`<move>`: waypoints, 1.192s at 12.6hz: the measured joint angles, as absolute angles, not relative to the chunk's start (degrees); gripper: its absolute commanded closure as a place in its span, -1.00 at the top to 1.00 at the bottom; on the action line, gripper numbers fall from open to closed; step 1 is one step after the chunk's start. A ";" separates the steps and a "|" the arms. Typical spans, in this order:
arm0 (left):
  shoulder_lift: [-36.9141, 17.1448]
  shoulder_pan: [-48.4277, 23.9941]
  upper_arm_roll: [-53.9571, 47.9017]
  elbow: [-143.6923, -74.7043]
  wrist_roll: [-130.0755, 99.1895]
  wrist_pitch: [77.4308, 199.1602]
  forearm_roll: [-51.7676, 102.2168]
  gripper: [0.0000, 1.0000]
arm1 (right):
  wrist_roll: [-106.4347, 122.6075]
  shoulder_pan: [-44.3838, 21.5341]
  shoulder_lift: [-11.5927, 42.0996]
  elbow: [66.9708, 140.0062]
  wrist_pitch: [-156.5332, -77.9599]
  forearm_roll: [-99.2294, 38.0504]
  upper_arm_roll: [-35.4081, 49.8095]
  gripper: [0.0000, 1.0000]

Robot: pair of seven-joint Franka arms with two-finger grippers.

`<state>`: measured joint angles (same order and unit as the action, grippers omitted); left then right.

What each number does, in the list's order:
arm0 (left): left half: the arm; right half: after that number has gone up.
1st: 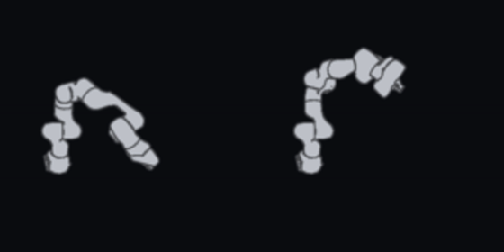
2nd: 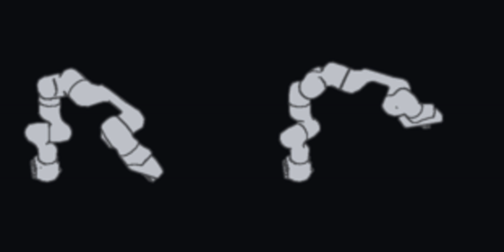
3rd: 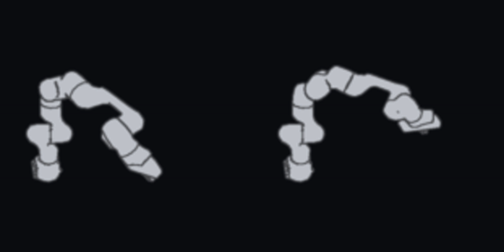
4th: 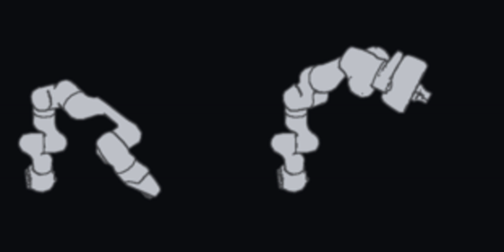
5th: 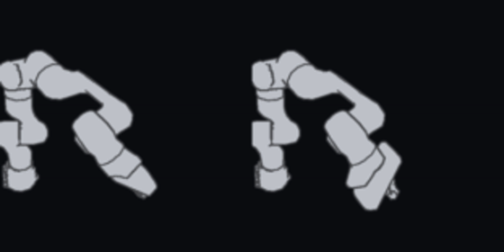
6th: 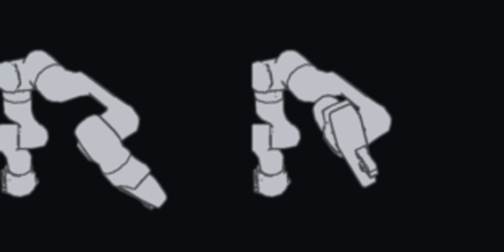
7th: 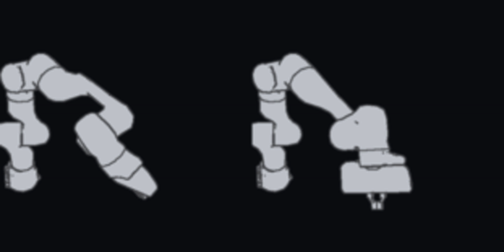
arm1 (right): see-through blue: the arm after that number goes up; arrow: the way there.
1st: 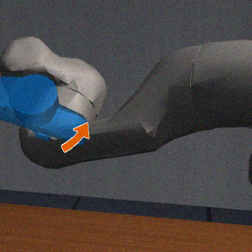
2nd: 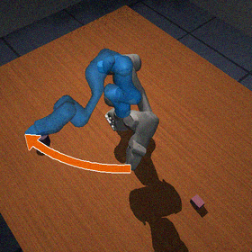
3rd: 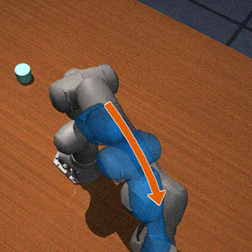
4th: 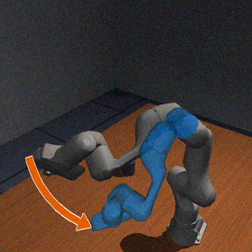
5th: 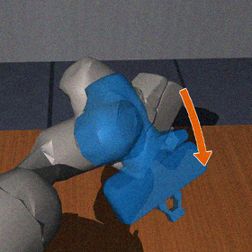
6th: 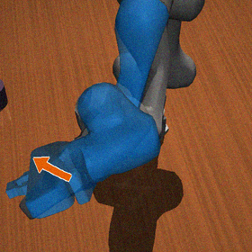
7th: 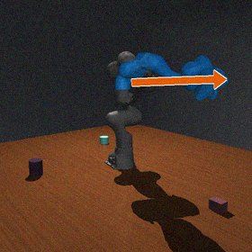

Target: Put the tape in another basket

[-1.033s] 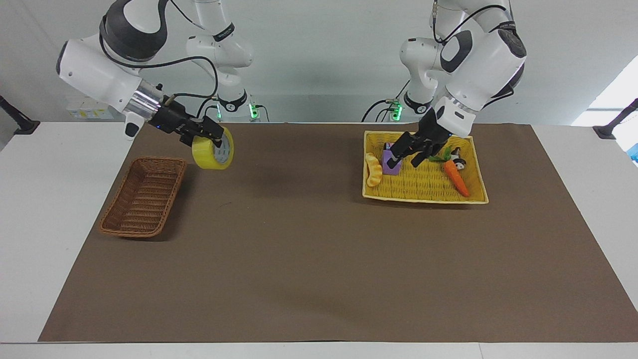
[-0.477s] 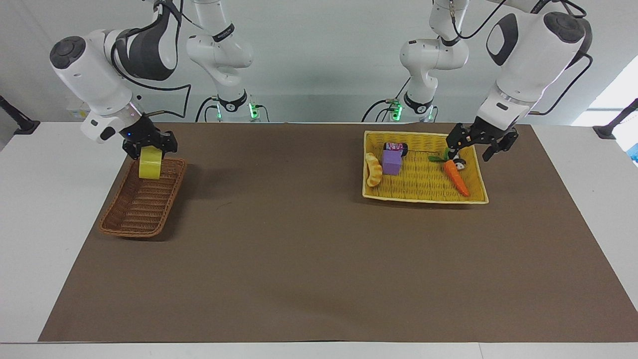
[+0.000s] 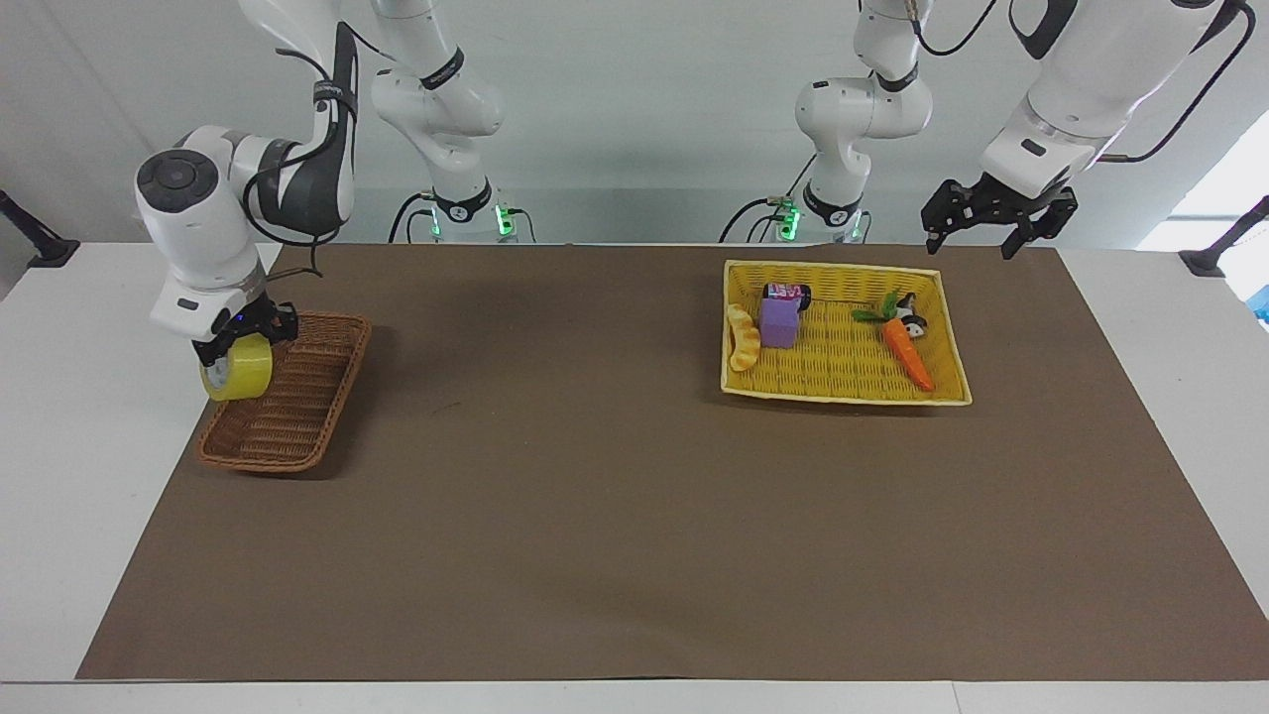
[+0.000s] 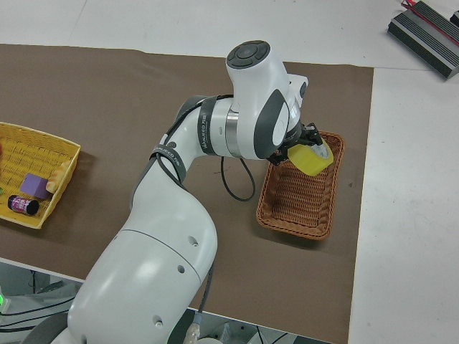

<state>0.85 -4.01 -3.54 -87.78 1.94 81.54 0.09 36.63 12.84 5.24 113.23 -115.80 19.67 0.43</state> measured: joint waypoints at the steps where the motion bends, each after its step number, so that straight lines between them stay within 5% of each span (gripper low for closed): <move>1: 0.81 -4.01 -3.54 -87.75 2.11 81.67 0.09 1.00 | 36.63 13.07 6.06 113.87 -116.96 20.02 0.43 -1.00; 8: 0.76 -2.53 -3.53 -87.74 2.12 81.73 0.09 1.00 | 29.91 13.21 9.22 117.71 -120.58 22.09 0.75 -1.00; 9: 0.77 -2.31 -3.52 -87.73 2.12 81.73 0.09 1.00 | 29.85 13.21 9.22 118.65 -121.75 22.45 0.75 -0.43; 10: 0.77 -2.16 -3.52 -87.70 2.12 81.73 0.09 1.00 | 29.83 13.21 9.20 119.37 -122.21 22.57 0.76 0.75; 11: 0.77 -2.05 -3.54 -87.68 2.12 81.74 0.09 1.00 | 29.82 13.20 9.13 119.90 -122.29 22.61 0.77 1.00; 15: 0.79 -1.95 -3.54 -87.64 2.12 81.74 0.09 1.00 | 29.82 13.11 8.51 120.59 -122.30 22.76 1.10 1.00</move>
